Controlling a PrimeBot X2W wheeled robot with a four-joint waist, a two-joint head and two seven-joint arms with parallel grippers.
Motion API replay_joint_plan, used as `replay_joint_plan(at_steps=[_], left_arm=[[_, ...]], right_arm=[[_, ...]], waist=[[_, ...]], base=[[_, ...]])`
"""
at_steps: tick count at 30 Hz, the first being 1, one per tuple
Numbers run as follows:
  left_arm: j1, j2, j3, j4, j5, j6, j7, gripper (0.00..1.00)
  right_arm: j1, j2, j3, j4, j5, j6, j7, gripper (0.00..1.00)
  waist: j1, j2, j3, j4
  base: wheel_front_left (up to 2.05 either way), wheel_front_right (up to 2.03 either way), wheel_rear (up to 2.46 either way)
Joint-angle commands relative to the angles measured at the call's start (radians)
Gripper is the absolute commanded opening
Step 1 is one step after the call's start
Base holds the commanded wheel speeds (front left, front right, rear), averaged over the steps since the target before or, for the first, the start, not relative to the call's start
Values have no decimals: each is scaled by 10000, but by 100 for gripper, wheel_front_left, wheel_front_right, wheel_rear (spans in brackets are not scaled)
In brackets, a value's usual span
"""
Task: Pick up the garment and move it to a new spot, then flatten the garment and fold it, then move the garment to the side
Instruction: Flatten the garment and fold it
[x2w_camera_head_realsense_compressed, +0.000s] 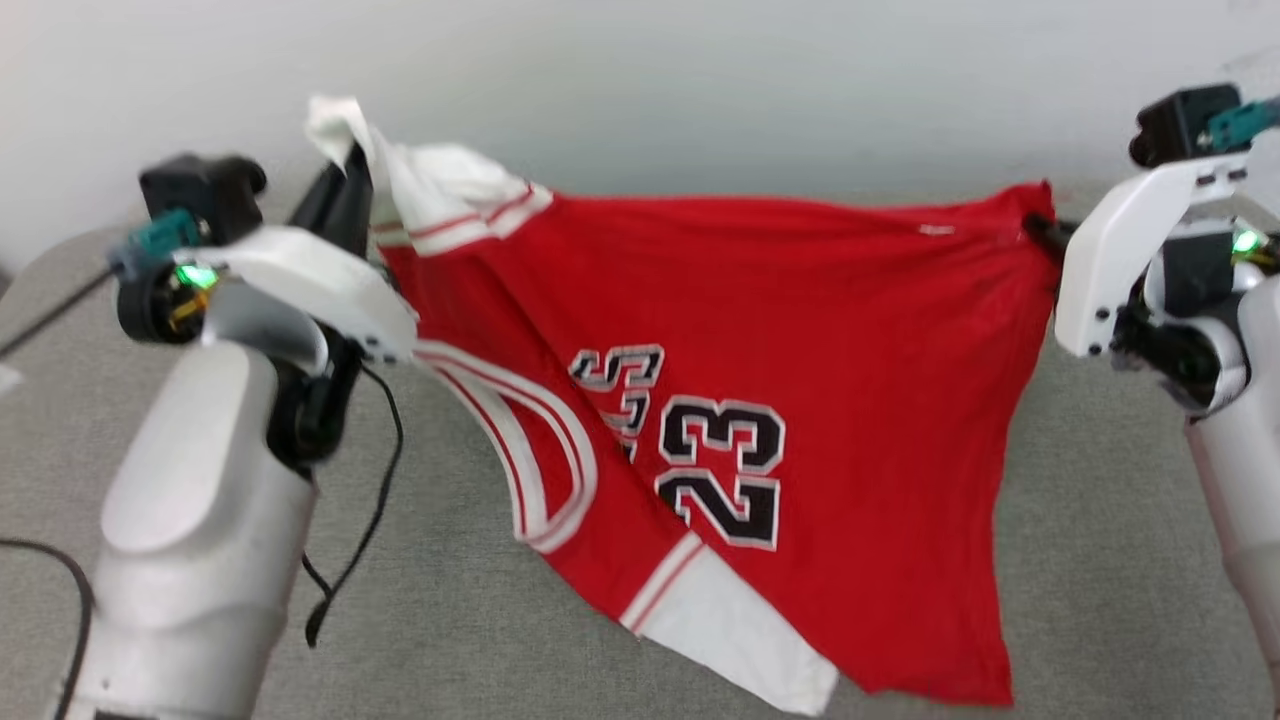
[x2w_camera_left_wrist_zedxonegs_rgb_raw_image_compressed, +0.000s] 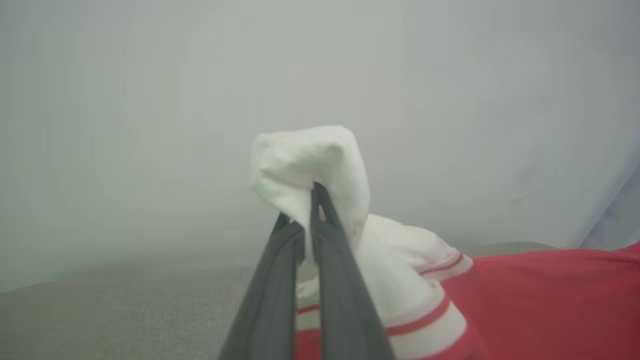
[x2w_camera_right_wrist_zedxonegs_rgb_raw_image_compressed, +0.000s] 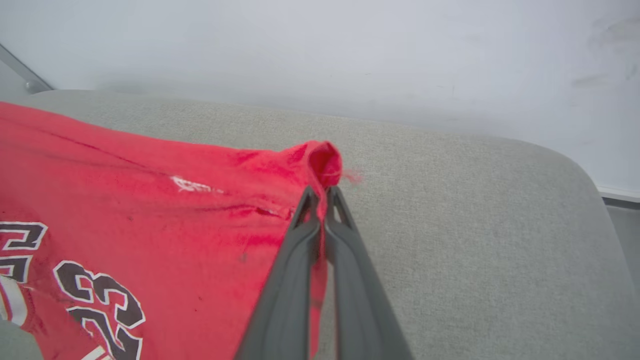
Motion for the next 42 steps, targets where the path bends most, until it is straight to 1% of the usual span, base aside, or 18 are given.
replay_joint_plan(at_steps=[1,7,12,18,23,24,28,32,33,35,38,42], left_arm=[[-649,118,27,395,78,-82,-46,0],[-2703,250,32,1434,275,-328,-389,0],[-4518,495,134,1920,484,-393,-713,0],[-6663,816,97,2227,814,-455,-971,0],[-7883,983,21,2287,961,-521,-1045,0],[-7883,983,21,2287,961,-521,-1045,0],[-8602,1128,-2,2370,1046,-558,-1098,0],[-9078,1171,-34,2618,1046,-611,-1190,0],[-9281,1224,-36,2817,1008,-613,-1196,0],[-9312,1227,-49,2936,987,-641,-1232,0],[-9437,1227,-92,3528,863,-736,-1367,0],[-9385,1163,-152,4020,746,-817,-1498,0]], right_arm=[[-455,51,-64,163,-84,-7,-121,0],[-1966,-31,-343,379,-375,-7,-569,0],[-3388,-20,-609,435,-687,-9,-1014,0],[-5063,189,-1033,637,-1225,-10,-1892,0],[-6103,297,-1118,864,-1514,-10,-2499,0],[-6103,297,-1118,864,-1514,-10,-2499,0],[-6899,272,-1092,1071,-1605,-10,-2940,0],[-7566,238,-1019,1492,-1571,-10,-3215,0],[-7833,288,-966,1708,-1503,-10,-3339,0],[-7944,321,-905,1850,-1459,-10,-3384,0],[-8254,442,-666,2487,-1244,-10,-3598,0],[-8352,578,-405,2954,-990,-10,-3775,0]], waist=[[0,0,183,-102],[0,0,974,-208],[0,0,1849,-283],[0,0,2837,-427],[0,0,3630,-481],[0,0,3630,-481],[0,0,4221,-519],[0,0,4759,-499],[0,0,5042,-510],[0,0,5147,-504],[0,0,5479,-516],[0,0,5609,-506]], base=[[0,0,0],[0,0,0],[0,0,0],[0,0,0],[0,0,0],[0,0,0],[0,0,0],[0,0,0],[0,0,0],[0,0,0],[0,0,0],[0,0,0]])
